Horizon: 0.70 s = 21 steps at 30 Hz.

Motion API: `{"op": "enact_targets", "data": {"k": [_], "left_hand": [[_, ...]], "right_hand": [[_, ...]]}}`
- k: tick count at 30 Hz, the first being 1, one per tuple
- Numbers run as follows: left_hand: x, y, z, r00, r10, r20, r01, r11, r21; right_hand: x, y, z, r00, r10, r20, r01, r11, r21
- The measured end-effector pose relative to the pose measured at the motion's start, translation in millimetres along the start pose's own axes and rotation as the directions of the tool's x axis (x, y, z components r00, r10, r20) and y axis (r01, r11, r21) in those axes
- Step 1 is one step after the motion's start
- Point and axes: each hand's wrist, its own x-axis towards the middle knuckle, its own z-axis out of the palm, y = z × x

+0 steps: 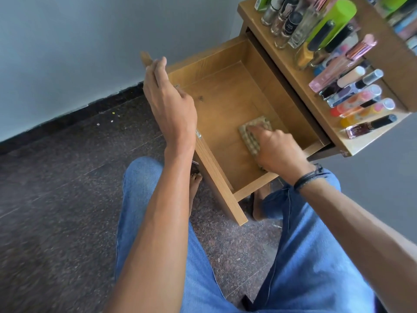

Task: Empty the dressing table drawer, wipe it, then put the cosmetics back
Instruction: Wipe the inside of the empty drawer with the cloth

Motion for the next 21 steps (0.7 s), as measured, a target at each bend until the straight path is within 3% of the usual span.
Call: {"op": "enact_targets", "data": {"k": [5, 8, 14, 21], "left_hand": [[-1, 1, -1, 1.000, -0.001, 0.013, 0.001, 1.000, 0.005], [-1, 0, -2, 1.000, 0.000, 0.024, 0.000, 1.000, 0.004], [-1, 0, -2, 1.000, -0.003, 0.030, 0.003, 1.000, 0.001], [-1, -2, -1, 1.000, -0.002, 0.031, 0.003, 1.000, -0.009]], "right_hand": [[-27, -45, 19, 0.981, -0.196, -0.013, 0.196, 0.980, 0.034], [-28, -49, 32, 0.973, -0.229, -0.025, 0.230, 0.972, 0.038], [-16, -32, 40, 0.979, -0.201, -0.039, 0.202, 0.979, 0.013], [12, 35, 9, 0.997, 0.059, -0.046, -0.059, 0.998, 0.003]]}}
